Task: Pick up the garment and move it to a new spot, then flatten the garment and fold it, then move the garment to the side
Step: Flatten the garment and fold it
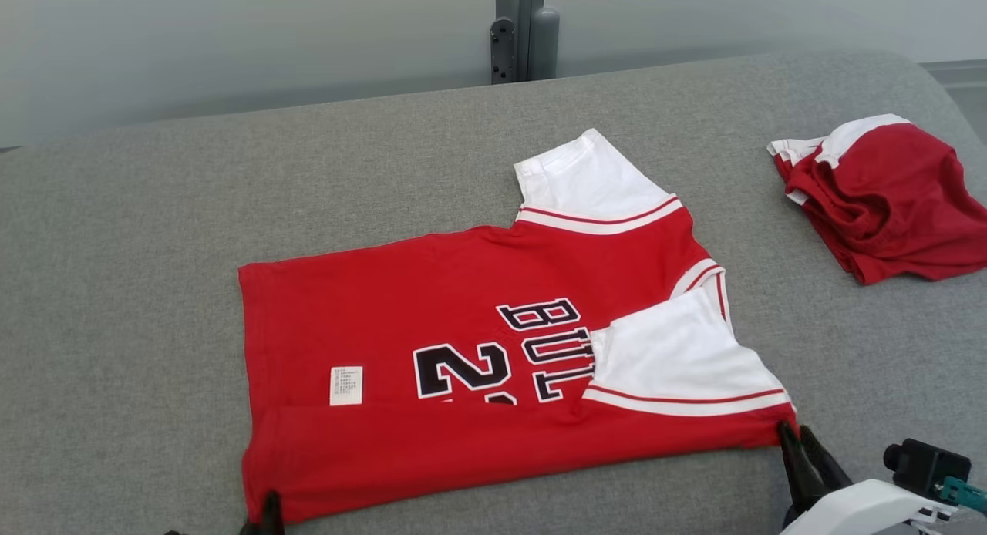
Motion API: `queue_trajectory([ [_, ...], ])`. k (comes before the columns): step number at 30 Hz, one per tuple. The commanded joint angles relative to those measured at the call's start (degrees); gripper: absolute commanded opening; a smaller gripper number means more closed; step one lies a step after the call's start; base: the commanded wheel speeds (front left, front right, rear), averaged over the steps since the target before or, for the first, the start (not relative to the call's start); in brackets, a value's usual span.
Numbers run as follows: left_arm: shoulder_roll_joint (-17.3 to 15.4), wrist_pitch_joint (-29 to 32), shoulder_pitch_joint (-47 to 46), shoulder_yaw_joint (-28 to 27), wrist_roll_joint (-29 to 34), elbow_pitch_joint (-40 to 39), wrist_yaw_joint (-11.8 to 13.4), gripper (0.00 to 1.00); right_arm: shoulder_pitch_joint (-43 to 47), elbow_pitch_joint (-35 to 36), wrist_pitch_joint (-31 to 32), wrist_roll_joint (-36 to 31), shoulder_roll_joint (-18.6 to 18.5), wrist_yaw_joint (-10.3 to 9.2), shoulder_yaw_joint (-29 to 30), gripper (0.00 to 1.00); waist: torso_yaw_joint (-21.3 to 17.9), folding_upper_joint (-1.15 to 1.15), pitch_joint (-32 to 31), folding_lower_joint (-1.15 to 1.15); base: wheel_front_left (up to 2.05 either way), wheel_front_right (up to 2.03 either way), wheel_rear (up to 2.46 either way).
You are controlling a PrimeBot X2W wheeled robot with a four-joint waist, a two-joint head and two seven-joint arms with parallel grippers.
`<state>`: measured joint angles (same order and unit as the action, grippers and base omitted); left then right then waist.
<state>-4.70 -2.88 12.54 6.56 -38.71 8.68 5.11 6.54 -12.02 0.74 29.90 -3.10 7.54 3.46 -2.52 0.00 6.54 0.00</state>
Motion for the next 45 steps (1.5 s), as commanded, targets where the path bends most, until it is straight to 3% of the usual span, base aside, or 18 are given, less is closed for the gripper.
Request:
queue_trajectory([
  [1,-1.0,-1.0,-0.2,-0.8,0.5,-0.2,0.5,1.00,0.8,0.6,-0.3,-0.6,-0.3,-0.09,1.0,1.00,-0.3,0.00,0.2,0.00,0.00,0.00,0.00],
  [6,-3.4,-1.9,-1.7,-2.6,1.8,-3.1,1.4,1.00,0.8,2.9,-0.6,-2.0,-0.1,-0.05,3.9,1.00,-1.0,0.00,0.8,0.00,0.00,0.00,0.00],
  [12,-8.8,1.8,-8.7,-2.6,4.7,-6.2,1.8,1.00,-2.6,6.8,-0.2,-5.3,-1.2,-0.05,4.2,1.00,-1.9,0.00,1.9,0.00,0.00,0.00,0.00],
  [18,-14.3,8.1,-20.7,0.5,8.2,-1.2,-0.3,1.00,-7.9,8.7,0.5,-6.4,-3.5,-0.05,-0.2,1.00,-2.8,0.00,4.6,0.00,0.00,0.00,0.00],
  [24,-17.3,12.7,-31.7,2.9,10.3,7.5,-2.4,1.00,-13.2,8.5,0.7,-5.5,-5.6,-0.05,-5.3,1.00,-4.0,0.00,8.3,0.00,0.00,0.00,0.00],
  [31,-19.2,16.7,-39.2,5.1,11.8,15.9,-4.1,1.00,-17.9,7.2,-0.3,-4.6,-8.0,-0.05,-8.8,1.00,-5.0,0.00,11.5,0.00,0.00,0.00,0.00],
  [42,-19.2,17.4,-43.0,6.8,12.2,22.8,-5.3,1.00,-20.3,5.2,-1.7,-3.6,-9.4,-0.05,-10.4,1.00,-5.5,0.00,12.8,0.00,0.00,0.00,0.00],
  [45,-18.8,17.1,-43.5,7.3,12.2,23.9,-5.6,0.91,-20.8,4.9,-1.9,-3.3,-9.6,-0.05,-10.3,1.00,-5.6,0.00,12.9,0.00,0.00,0.00,0.00],
])
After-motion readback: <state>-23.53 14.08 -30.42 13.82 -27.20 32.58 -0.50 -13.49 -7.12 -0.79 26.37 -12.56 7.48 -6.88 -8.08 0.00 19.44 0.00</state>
